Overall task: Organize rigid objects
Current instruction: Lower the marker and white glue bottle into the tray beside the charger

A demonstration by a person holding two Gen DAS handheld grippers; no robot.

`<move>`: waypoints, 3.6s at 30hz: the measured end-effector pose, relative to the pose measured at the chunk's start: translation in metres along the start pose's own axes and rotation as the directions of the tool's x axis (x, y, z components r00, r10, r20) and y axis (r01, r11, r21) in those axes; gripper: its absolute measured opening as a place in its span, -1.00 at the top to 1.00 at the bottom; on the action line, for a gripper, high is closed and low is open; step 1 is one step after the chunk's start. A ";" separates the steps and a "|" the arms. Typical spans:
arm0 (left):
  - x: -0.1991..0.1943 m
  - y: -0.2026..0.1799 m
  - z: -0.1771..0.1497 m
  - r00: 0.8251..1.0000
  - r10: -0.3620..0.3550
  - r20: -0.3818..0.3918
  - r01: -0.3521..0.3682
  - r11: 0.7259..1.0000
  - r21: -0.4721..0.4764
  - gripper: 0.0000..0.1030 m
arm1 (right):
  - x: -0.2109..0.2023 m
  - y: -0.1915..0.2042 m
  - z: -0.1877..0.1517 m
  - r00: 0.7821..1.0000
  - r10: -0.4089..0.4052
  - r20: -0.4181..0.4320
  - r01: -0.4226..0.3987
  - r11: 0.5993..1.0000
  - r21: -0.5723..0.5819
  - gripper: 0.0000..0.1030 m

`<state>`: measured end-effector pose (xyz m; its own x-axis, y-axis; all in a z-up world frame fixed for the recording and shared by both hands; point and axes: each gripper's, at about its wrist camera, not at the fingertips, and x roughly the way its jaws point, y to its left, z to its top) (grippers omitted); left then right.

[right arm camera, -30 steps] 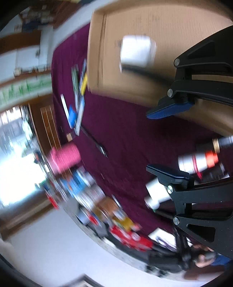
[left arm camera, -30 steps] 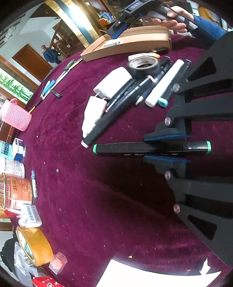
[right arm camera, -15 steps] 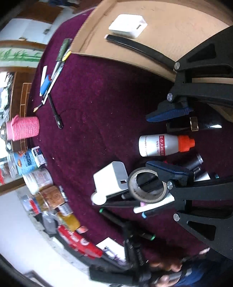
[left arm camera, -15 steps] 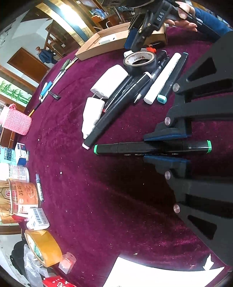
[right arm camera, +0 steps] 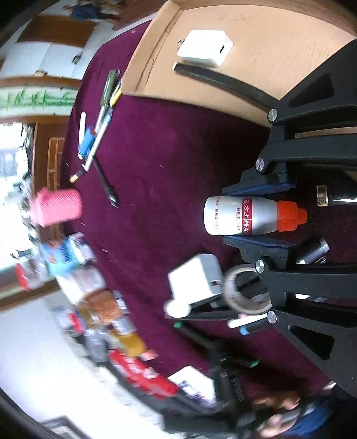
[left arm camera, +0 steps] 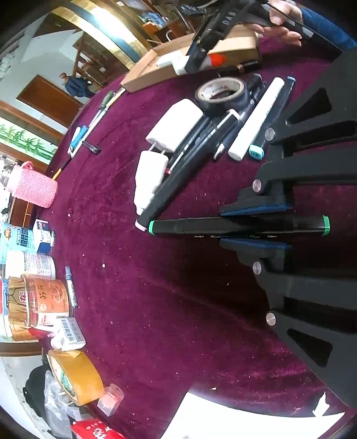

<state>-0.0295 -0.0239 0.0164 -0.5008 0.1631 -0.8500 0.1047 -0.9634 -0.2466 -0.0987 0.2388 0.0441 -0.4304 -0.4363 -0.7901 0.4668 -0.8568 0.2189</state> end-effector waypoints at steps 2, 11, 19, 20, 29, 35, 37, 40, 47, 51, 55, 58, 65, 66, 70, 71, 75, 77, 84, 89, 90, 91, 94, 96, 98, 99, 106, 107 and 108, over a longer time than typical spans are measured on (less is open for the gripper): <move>-0.008 -0.005 0.001 1.000 -0.008 0.030 0.008 1.000 0.008 0.74 | -0.008 -0.005 0.002 0.999 0.020 0.039 -0.021 0.999 0.028 0.54; -0.040 -0.045 0.004 0.988 -0.033 0.148 0.018 0.995 0.096 0.74 | -0.036 -0.026 0.011 0.983 0.084 0.165 -0.106 0.986 0.127 0.54; -0.042 -0.102 0.006 0.983 -0.130 0.129 0.105 0.977 0.188 0.74 | -0.047 -0.046 0.009 0.974 0.110 0.199 -0.147 0.973 0.178 0.54; -0.042 -0.111 0.006 0.982 -0.144 0.122 0.117 0.973 0.200 0.74 | -0.049 -0.048 0.010 0.973 0.112 0.202 -0.149 0.972 0.182 0.54; -0.040 -0.202 0.011 0.969 -0.234 0.081 0.197 0.925 0.325 0.74 | -0.073 -0.090 0.005 0.963 0.078 0.257 -0.152 0.946 0.285 0.54; -0.013 -0.251 0.014 0.960 -0.280 -0.004 0.265 0.904 0.336 0.74 | -0.085 -0.137 -0.001 0.968 -0.056 0.244 -0.052 0.909 0.413 0.54; -0.001 -0.262 0.016 0.957 -0.289 -0.033 0.283 0.901 0.328 0.74 | -0.084 -0.153 -0.004 0.972 -0.086 0.217 -0.022 0.891 0.453 0.54; 0.020 -0.281 0.012 0.956 -0.278 -0.090 0.292 0.900 0.323 0.74 | -0.081 -0.174 -0.009 0.973 -0.164 0.162 0.060 0.859 0.508 0.54; 0.044 -0.305 0.004 0.940 -0.289 -0.181 0.333 0.890 0.310 0.75 | -0.070 -0.196 -0.015 0.972 -0.223 0.068 0.151 0.823 0.548 0.54; 0.052 -0.308 0.000 0.940 -0.275 -0.201 0.327 0.892 0.311 0.75 | -0.063 -0.194 -0.018 0.973 -0.229 0.036 0.174 0.826 0.537 0.54; 0.057 -0.305 -0.004 0.942 -0.260 -0.211 0.317 0.898 0.305 0.75 | -0.064 -0.191 -0.018 0.969 -0.248 0.016 0.203 0.828 0.523 0.54; 0.059 -0.302 -0.005 0.942 -0.256 -0.215 0.313 0.902 0.298 0.75 | -0.062 -0.191 -0.019 0.968 -0.249 0.002 0.212 0.829 0.517 0.54; 0.064 -0.299 -0.007 0.948 -0.233 -0.215 0.291 0.909 0.299 0.75 | -0.057 -0.187 -0.019 0.972 -0.234 -0.020 0.213 0.842 0.496 0.54; 0.064 -0.298 -0.008 0.950 -0.230 -0.211 0.286 0.911 0.297 0.75 | -0.057 -0.187 -0.019 0.973 -0.230 -0.021 0.210 0.843 0.496 0.54; 0.065 -0.298 -0.006 0.952 -0.226 -0.207 0.282 0.912 0.298 0.75 | -0.053 -0.184 -0.018 0.973 -0.228 -0.034 0.216 0.849 0.483 0.54; 0.065 -0.299 -0.006 0.953 -0.224 -0.206 0.279 0.912 0.300 0.75 | -0.051 -0.183 -0.019 0.973 -0.227 -0.044 0.220 0.852 0.475 0.54; 0.065 -0.299 -0.006 0.955 -0.217 -0.202 0.272 0.911 0.309 0.75 | -0.050 -0.181 -0.019 0.972 -0.227 -0.052 0.225 0.855 0.468 0.54; 0.066 -0.299 -0.006 0.955 -0.217 -0.202 0.272 0.911 0.309 0.74 | -0.047 -0.179 -0.019 0.973 -0.223 -0.063 0.227 0.858 0.461 0.54; 0.067 -0.297 -0.005 0.954 -0.224 -0.202 0.278 0.911 0.303 0.74 | -0.048 -0.178 -0.020 0.972 -0.228 -0.066 0.232 0.858 0.459 0.54; 0.068 -0.297 -0.004 0.953 -0.222 -0.205 0.277 0.911 0.304 0.74 | -0.048 -0.178 -0.019 0.970 -0.234 -0.067 0.238 0.857 0.457 0.53; 0.068 -0.296 -0.004 0.953 -0.222 -0.207 0.278 0.912 0.302 0.74 | -0.048 -0.177 -0.019 0.970 -0.235 -0.066 0.239 0.857 0.456 0.53; 0.068 -0.296 -0.003 0.952 -0.224 -0.209 0.280 0.912 0.299 0.74 | -0.048 -0.176 -0.018 0.970 -0.234 -0.066 0.238 0.858 0.456 0.53; 0.068 -0.295 -0.002 0.948 -0.230 -0.219 0.288 0.914 0.287 0.73 | -0.049 -0.176 -0.019 0.970 -0.234 -0.062 0.235 0.856 0.461 0.52; 0.068 -0.294 -0.002 0.945 -0.237 -0.226 0.295 0.914 0.277 0.73 | -0.051 -0.177 -0.018 0.970 -0.237 -0.054 0.234 0.853 0.466 0.52; 0.068 -0.293 -0.002 0.944 -0.236 -0.231 0.296 0.915 0.274 0.73 | -0.053 -0.177 -0.018 0.970 -0.240 -0.046 0.233 0.852 0.469 0.52; 0.067 -0.293 -0.002 0.944 -0.235 -0.230 0.295 0.916 0.274 0.73 | -0.054 -0.176 -0.017 0.969 -0.242 -0.042 0.233 0.852 0.469 0.52; 0.058 -0.290 0.000 0.946 -0.242 -0.217 0.297 0.916 0.271 0.73 | -0.060 -0.177 -0.016 0.971 -0.240 -0.018 0.219 0.850 0.480 0.51; 0.056 -0.290 0.000 0.945 -0.247 -0.214 0.301 0.914 0.271 0.73 | -0.061 -0.176 -0.015 0.971 -0.240 -0.012 0.216 0.849 0.481 0.51; 0.052 -0.290 0.000 0.946 -0.251 -0.207 0.302 0.913 0.275 0.73 | -0.061 -0.177 -0.015 0.972 -0.236 -0.007 0.210 0.850 0.483 0.51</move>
<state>-0.0856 0.2641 0.0440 -0.3219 0.4399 -0.8384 -0.2923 -0.8884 -0.3540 -0.1431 0.4212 0.0454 -0.5234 -0.2197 -0.8233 -0.0665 -0.9527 0.2965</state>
